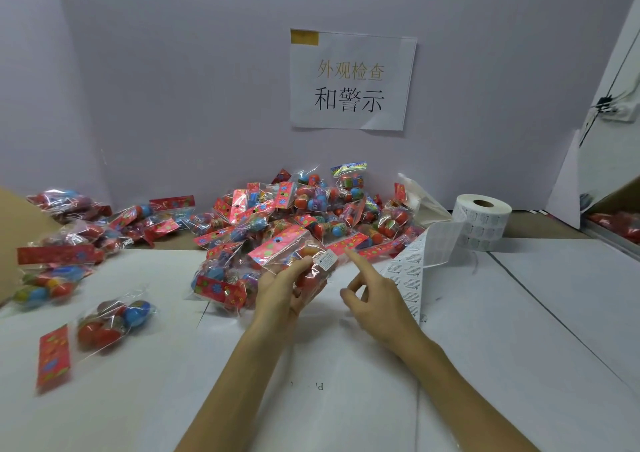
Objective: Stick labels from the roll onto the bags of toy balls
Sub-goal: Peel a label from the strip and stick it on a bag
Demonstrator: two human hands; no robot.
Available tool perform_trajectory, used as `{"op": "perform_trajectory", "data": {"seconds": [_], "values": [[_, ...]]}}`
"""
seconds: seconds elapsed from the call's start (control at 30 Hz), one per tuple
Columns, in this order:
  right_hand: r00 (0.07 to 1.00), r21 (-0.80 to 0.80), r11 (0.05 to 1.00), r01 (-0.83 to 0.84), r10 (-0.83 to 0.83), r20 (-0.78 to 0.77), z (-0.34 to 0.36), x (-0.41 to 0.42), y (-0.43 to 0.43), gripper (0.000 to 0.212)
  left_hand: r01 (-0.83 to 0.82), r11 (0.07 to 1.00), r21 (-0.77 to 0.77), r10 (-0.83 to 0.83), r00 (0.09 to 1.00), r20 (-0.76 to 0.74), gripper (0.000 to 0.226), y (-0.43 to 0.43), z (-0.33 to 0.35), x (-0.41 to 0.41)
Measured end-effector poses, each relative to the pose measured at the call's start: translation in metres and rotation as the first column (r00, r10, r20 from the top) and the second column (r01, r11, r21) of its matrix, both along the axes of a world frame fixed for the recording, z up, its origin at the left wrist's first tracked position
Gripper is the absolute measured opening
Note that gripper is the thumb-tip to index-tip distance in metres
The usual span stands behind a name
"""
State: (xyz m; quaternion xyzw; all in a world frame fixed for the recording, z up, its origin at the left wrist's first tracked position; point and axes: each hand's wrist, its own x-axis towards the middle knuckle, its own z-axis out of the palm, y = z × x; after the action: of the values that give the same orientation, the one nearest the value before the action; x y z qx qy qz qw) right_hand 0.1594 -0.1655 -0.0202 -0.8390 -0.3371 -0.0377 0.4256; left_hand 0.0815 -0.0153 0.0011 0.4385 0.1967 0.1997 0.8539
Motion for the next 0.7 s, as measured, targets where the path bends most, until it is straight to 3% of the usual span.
{"op": "perform_trajectory", "data": {"seconds": [0.13,0.27,0.53,0.7], "values": [[0.976,0.22,0.975,0.04,0.01,-0.22,0.004,0.005,-0.001,0.033,0.021,0.995,0.096,-0.019,0.999,-0.026,0.03,-0.004,-0.001,0.0],[0.892,0.404,0.915,-0.009,0.19,-0.41,0.016,0.0,-0.003,0.026,0.046,0.989,0.14,-0.039,0.998,-0.049,0.025,-0.006,0.002,-0.001],[0.927,0.364,0.931,-0.012,0.147,-0.345,0.015,-0.004,-0.002,0.028,0.104,0.967,0.235,-0.097,0.994,-0.042,0.029,-0.009,0.002,-0.003],[0.914,0.43,0.902,-0.03,0.199,-0.353,0.014,-0.002,-0.003,0.011,0.103,0.973,0.205,-0.094,0.994,-0.052,0.026,-0.008,0.001,-0.002]]}}
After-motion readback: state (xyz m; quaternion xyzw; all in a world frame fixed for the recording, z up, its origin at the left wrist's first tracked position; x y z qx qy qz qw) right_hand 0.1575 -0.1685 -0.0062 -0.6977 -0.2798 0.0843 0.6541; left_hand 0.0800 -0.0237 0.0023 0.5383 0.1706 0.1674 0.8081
